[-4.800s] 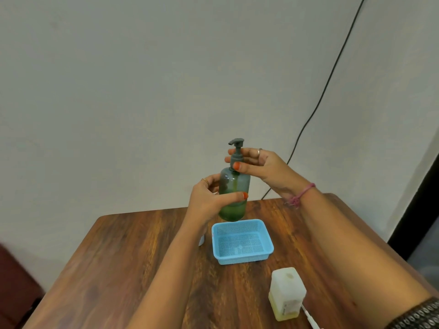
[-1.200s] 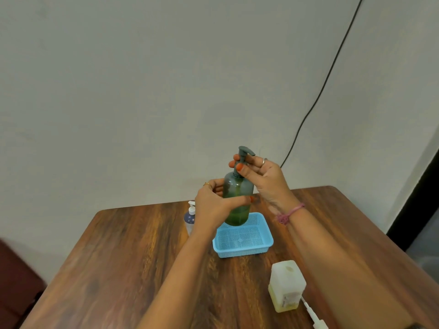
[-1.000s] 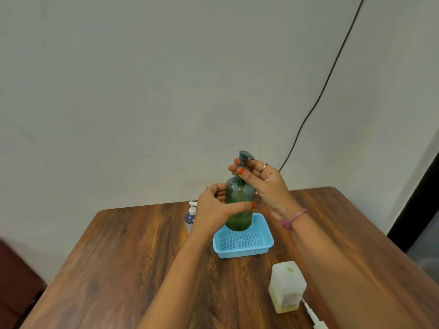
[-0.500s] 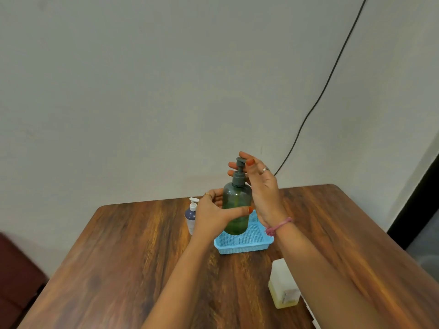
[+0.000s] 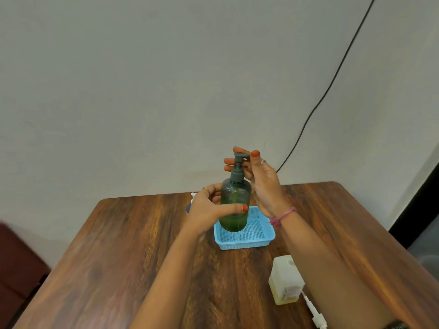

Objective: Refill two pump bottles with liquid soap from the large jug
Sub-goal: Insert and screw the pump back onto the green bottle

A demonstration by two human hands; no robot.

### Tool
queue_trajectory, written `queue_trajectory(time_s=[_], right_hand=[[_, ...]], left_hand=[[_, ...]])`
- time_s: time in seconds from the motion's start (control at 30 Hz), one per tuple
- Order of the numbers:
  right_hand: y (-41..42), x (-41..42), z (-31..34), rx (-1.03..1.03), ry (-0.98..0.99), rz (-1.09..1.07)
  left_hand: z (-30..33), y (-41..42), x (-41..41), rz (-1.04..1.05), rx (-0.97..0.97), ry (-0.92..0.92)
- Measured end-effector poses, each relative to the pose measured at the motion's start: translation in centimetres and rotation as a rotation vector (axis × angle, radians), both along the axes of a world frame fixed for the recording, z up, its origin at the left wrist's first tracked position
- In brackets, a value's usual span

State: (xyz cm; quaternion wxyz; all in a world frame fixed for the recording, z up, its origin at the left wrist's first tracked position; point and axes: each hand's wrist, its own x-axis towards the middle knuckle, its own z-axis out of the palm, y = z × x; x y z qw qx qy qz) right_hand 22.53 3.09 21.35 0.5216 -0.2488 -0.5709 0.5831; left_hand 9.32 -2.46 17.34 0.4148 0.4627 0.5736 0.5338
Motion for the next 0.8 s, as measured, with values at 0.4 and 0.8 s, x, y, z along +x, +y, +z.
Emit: queue_trajectory(time_s=[0.4, 0.8], right_hand=[[1.8, 0.6, -1.4, 0.018, -0.020, 0.115], [5.1, 1.6, -6.7, -0.032, -0.554, 0.131]], left_hand=[[-0.2, 1.3, 0.0, 0.035, 0.006, 0.028], [-4.7, 4.8, -0.6, 0.119, -0.014, 0.032]])
